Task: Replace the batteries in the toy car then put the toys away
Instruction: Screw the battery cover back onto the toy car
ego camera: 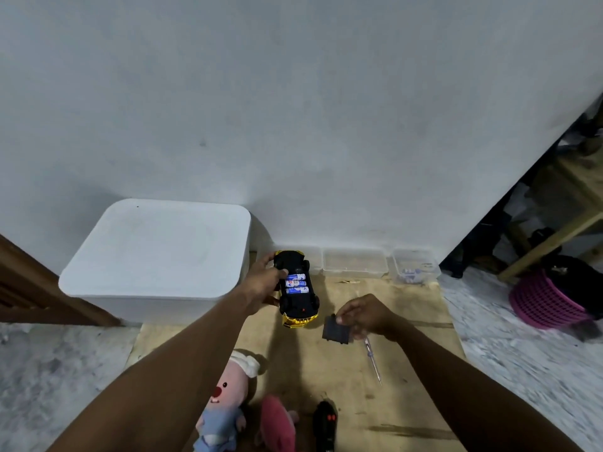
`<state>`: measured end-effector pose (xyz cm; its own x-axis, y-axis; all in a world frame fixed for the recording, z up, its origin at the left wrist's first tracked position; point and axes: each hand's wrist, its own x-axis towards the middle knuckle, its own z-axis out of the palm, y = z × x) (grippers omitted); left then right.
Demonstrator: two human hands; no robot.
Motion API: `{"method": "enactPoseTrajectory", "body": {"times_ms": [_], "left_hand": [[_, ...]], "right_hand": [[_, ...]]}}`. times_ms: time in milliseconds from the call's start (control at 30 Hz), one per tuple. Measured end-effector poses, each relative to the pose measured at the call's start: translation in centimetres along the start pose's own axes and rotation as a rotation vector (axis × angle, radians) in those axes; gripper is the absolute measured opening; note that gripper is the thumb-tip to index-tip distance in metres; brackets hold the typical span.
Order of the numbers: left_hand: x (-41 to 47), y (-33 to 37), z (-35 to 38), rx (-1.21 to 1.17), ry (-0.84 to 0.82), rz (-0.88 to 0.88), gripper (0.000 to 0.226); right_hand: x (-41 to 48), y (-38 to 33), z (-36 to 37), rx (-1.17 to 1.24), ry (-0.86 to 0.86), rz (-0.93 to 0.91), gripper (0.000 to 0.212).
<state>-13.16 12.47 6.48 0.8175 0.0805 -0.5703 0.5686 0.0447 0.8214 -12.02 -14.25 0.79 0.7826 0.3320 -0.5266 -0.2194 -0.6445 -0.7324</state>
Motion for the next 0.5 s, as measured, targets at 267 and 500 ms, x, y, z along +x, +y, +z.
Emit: {"method": "enactPoseTrajectory", "body": {"times_ms": [267,500], "left_hand": [[-1.1,2.0,-1.1,-0.050,0.001,0.052,0.048],[-2.3,3.3,-1.4,-0.111,0.019,0.102,0.038]], "right_hand": [[-1.5,-5.8,-3.8,0.379,0.142,-0.101,0.017],[-1.9,-12.7,-4.5,0.364,0.156,-0.311,0.015]]}}
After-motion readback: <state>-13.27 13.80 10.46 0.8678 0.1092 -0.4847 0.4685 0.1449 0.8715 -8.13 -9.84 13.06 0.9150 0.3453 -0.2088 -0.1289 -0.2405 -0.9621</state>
